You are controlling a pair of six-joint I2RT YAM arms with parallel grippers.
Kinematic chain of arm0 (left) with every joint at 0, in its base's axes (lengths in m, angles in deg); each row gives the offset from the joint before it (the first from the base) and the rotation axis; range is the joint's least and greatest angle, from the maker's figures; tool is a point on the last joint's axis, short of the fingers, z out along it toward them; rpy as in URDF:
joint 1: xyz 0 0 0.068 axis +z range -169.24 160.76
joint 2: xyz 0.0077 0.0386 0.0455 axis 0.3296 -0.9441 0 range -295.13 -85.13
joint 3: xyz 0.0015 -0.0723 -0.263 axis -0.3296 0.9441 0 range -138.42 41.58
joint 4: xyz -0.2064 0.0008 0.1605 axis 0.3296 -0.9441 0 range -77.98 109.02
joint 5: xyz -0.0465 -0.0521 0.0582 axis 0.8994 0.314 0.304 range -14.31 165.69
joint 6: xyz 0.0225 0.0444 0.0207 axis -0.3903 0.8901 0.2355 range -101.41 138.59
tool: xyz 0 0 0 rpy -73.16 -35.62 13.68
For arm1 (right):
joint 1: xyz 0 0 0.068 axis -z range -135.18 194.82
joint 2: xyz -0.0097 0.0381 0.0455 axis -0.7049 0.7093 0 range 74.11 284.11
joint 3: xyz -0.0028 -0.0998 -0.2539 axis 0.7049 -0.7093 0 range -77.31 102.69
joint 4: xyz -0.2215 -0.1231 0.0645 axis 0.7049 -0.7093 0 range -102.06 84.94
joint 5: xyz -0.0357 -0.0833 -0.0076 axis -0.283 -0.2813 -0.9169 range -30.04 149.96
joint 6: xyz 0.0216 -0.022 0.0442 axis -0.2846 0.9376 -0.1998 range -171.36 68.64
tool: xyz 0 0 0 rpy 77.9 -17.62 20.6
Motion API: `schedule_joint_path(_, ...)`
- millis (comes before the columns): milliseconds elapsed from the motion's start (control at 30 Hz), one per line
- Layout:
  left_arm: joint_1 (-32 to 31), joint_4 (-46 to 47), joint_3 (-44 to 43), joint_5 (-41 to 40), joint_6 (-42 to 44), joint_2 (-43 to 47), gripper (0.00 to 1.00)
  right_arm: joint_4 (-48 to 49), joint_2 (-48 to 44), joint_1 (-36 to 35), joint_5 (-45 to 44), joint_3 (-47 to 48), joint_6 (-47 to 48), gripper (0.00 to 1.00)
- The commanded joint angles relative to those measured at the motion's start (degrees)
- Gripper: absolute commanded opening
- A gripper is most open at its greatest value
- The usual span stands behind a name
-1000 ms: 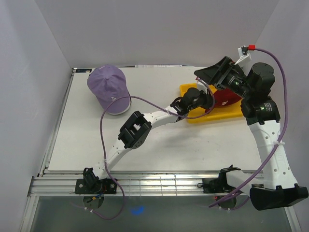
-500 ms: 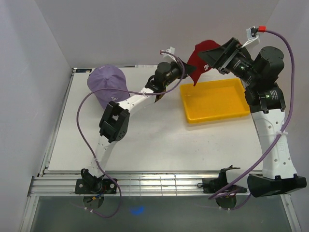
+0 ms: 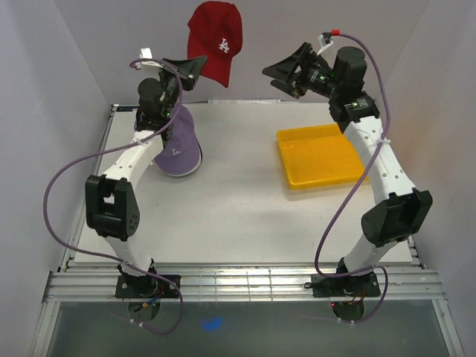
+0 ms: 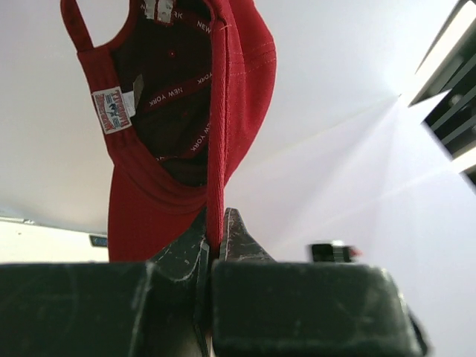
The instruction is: Stack the hats
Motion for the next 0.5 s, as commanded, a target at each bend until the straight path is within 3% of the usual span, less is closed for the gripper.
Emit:
schedule_joint_path(0,3.9,6.1,8.4,3.9,-8.9,10.2,0.0,8.3,1.1,-2.7,2.1,0.4,-4.5,0.77)
schedule_joint_path(100,8.7,12.1,16.0,5.2,-15.7,14.6,0.0,15.4,2.6,-4.0,1.8,-4.0,-8.8,0.77)
schedule_joint_path(200,12.0,18.5,20.0,6.7,-22.2,16.5,0.0,20.3,6.5,-8.0,3.0,-2.0,-12.9,0.77)
schedule_joint_path(333,14.1,20.6,24.8,7.2,-23.8,20.1,0.0,24.7,16.1,-13.1,3.5,5.6,-18.3,0.77)
schedule_joint_path(467,16.2,23.6,28.0,7.9,-25.9,21.9,0.0,33.2,19.6,-16.4,3.7,4.7,-25.3,0.77)
